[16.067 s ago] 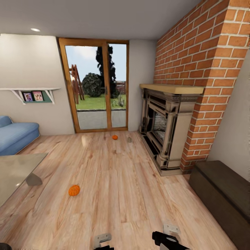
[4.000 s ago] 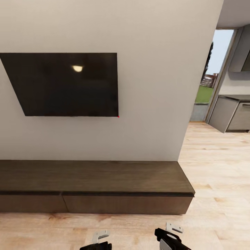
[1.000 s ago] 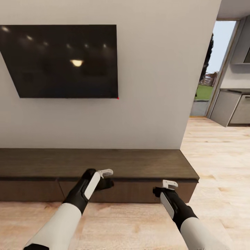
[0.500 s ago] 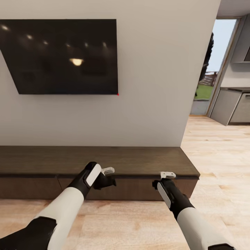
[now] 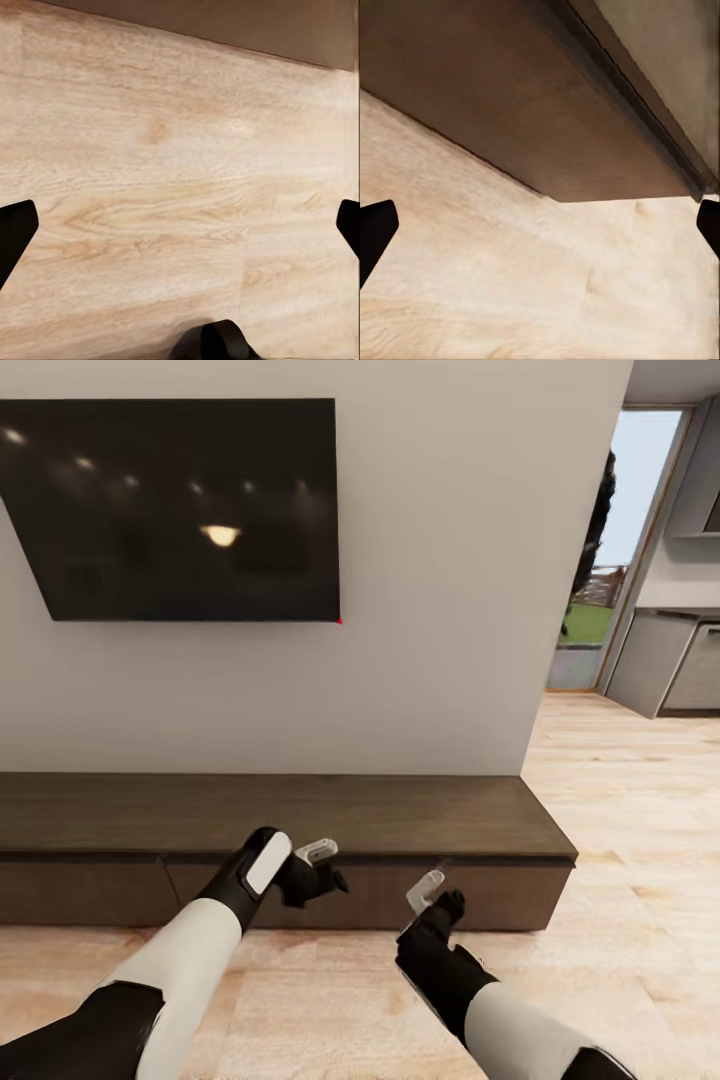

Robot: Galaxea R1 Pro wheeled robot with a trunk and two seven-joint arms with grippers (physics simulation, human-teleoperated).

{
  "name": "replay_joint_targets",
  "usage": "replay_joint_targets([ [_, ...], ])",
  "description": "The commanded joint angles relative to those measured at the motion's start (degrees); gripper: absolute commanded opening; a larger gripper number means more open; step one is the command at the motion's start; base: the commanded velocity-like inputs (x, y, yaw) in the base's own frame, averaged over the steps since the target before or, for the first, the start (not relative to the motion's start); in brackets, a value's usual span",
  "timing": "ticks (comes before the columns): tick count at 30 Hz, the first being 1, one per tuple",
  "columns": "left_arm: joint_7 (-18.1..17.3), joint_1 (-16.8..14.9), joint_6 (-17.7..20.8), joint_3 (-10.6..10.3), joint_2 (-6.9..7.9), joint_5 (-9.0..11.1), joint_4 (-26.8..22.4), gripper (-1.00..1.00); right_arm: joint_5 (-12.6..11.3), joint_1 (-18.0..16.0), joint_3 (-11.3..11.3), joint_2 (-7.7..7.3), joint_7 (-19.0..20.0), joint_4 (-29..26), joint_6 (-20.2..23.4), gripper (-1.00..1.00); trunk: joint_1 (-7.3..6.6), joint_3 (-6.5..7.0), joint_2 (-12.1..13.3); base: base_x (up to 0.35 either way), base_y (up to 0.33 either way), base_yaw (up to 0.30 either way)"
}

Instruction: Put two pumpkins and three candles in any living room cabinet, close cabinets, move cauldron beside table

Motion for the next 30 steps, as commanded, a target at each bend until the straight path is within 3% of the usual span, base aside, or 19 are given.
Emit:
replay_joint_targets([
  [1, 0.06, -0.01, 0.09, -0.21, 0.05, 0.59, 0.1, 1.0, 0.47, -0.05, 1.78, 0.0, -0.46, 0.47, 0.48, 1.0, 0.21, -0.24, -0.44, 0.0, 0.0, 0.0],
  [4, -1.19, -0.02, 0.05, -0.21, 0.08, 0.53, 1.07, 1.0, 0.51, -0.06, 9.36, 0.0, -1.59, 1.74, 0.47, 1.0, 0.87, -0.78, -1.65, 0.0, 0.0, 0.0],
  [6, -1.62, -0.02, 0.01, -0.21, 0.09, 0.5, 1.51, 1.0, 0.53, -0.05, 12.23, 0.0, -1.82, 1.96, 0.47, 1.0, 1.31, -1.14, -2.45, 0.0, 0.0, 0.0],
  [7, -1.79, -0.02, 0.0, -0.21, 0.1, 0.48, 1.68, 1.0, 0.56, -0.05, 14.99, 0.0, -1.96, 2.11, 0.47, 1.0, 1.31, -1.14, -2.45, 0.0, 0.0, 0.0],
  [11, -2.06, -0.01, 0.01, -0.21, 0.36, 0.5, 1.98, 1.0, 0.58, 0.02, 22.46, 0.0, -2.2, 2.33, 0.46, 1.0, 1.31, -1.14, -2.45, 0.0, 0.0, 0.0],
  [15, -2.14, -0.03, 0.0, -0.21, 0.53, 0.54, 2.4, 1.0, 0.67, 0.1, 28.47, 0.0, -2.3, 2.32, 0.5, 1.0, 1.31, -1.14, -2.45, 0.0, 0.0, 0.0],
  [20, -2.11, -0.03, -0.07, -0.21, 0.89, 0.35, 3.8, 1.0, 0.75, 0.13, 31.87, 0.0, -4.92, 2.27, 0.51, 1.0, 1.31, -1.14, -2.45, 0.0, 0.0, 0.0],
  [24, -2.14, -0.01, -0.5, -0.21, 1.64, 0.34, 4.22, 1.0, 0.8, 0.13, 32.6, 0.0, -8.52, 2.2, -0.6, 1.0, 1.31, -1.14, -2.45, 0.0, 0.0, 0.0],
  [30, -2.1, -0.01, -0.85, -0.23, 2.3, 0.28, 4.99, 1.0, 1.11, 0.14, 33.2, 0.0, -9.68, 2.35, -5.71, 1.0, 1.31, -1.14, -2.45, 0.0, 0.0, 0.0],
])
